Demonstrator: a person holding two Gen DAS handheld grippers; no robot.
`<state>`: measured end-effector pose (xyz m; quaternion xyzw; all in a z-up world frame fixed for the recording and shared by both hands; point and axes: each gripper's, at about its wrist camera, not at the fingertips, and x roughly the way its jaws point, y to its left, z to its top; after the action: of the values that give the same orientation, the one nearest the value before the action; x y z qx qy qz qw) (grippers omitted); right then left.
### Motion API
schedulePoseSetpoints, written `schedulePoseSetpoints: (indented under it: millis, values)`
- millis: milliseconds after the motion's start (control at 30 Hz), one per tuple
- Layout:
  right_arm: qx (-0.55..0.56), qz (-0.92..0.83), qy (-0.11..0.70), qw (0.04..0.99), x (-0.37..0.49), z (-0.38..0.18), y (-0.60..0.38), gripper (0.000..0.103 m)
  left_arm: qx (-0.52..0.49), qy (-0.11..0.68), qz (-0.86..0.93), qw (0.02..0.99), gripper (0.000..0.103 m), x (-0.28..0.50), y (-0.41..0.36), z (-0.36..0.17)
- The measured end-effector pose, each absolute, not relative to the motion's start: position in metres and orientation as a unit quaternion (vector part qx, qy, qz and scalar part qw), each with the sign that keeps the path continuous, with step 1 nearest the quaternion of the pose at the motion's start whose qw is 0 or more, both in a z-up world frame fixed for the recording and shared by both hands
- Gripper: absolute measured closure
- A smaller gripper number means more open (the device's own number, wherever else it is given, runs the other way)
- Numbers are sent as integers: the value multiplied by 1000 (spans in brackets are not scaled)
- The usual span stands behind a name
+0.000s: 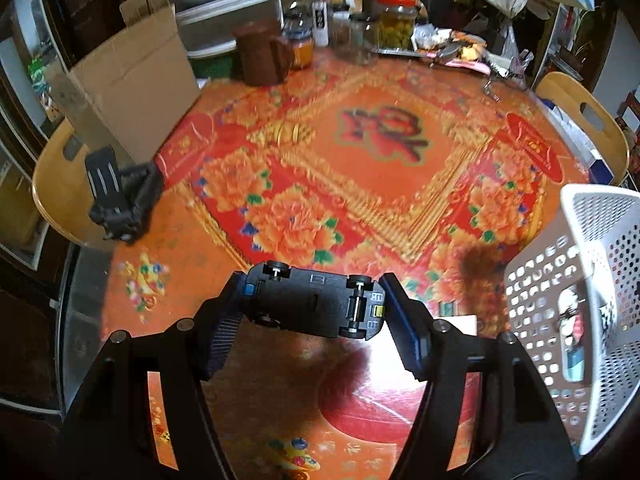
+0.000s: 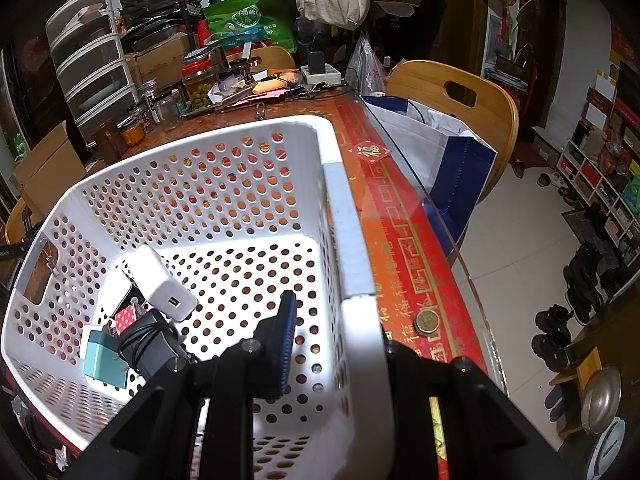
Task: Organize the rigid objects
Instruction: 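Grasp the toy car with the left tool and lift it, then carry the toy car into the basket and open the left tool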
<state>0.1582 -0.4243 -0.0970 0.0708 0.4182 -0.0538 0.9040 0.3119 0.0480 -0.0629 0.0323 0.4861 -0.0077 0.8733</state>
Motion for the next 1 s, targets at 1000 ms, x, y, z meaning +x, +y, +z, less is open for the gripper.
schedulePoseSetpoints:
  millis: [1000]
  values:
    - [69,-48,418,904,157,-97,-423,80,137,435,-116,882,39,277,-125,17]
